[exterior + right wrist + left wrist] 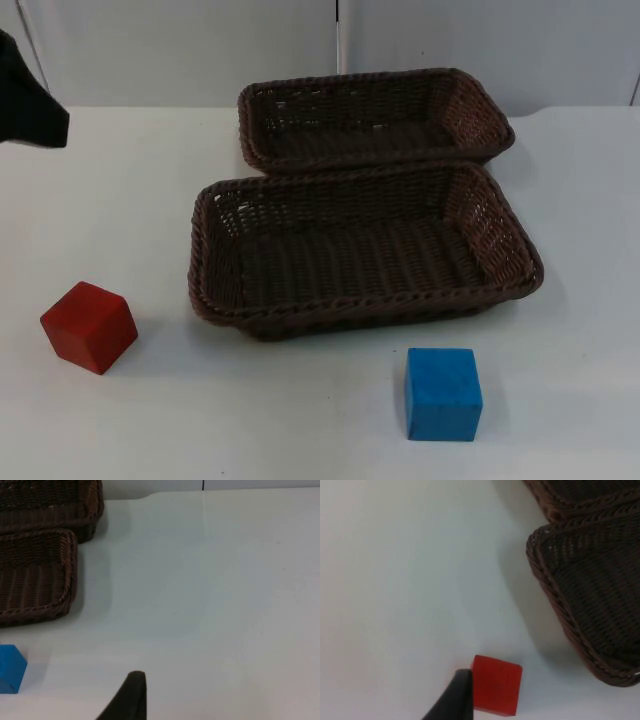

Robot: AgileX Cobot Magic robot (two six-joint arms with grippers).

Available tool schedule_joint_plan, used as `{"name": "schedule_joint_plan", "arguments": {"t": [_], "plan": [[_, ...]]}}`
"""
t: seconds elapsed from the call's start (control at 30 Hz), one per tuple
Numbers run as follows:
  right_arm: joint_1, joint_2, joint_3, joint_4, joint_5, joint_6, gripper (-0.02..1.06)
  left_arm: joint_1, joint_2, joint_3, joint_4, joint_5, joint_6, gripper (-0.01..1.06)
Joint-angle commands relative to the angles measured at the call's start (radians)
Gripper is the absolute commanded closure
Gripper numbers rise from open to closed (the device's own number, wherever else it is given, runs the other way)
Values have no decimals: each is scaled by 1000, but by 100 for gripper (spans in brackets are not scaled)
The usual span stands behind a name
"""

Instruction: Pick up one cube with the left hand and place it into the upper basket. Pick up one cube with the right hand and place it into the lower basket.

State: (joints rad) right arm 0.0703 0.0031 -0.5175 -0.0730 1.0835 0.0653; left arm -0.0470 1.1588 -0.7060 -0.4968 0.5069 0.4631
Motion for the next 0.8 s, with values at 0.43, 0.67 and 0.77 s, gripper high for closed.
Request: {"name": "schedule_joint_plan", "arguments": {"t": [0.43,0.67,0.77], "plan": [[-5,-3,1,3,-5,-6,0,3,249,-8,-17,-103,4,0],[-5,-3,1,3,-5,-6,0,3,355,-8,-9,-162,53,0],[-5,-3,1,3,-5,-6,0,3,390,-8,-17,-169,90,0]]}}
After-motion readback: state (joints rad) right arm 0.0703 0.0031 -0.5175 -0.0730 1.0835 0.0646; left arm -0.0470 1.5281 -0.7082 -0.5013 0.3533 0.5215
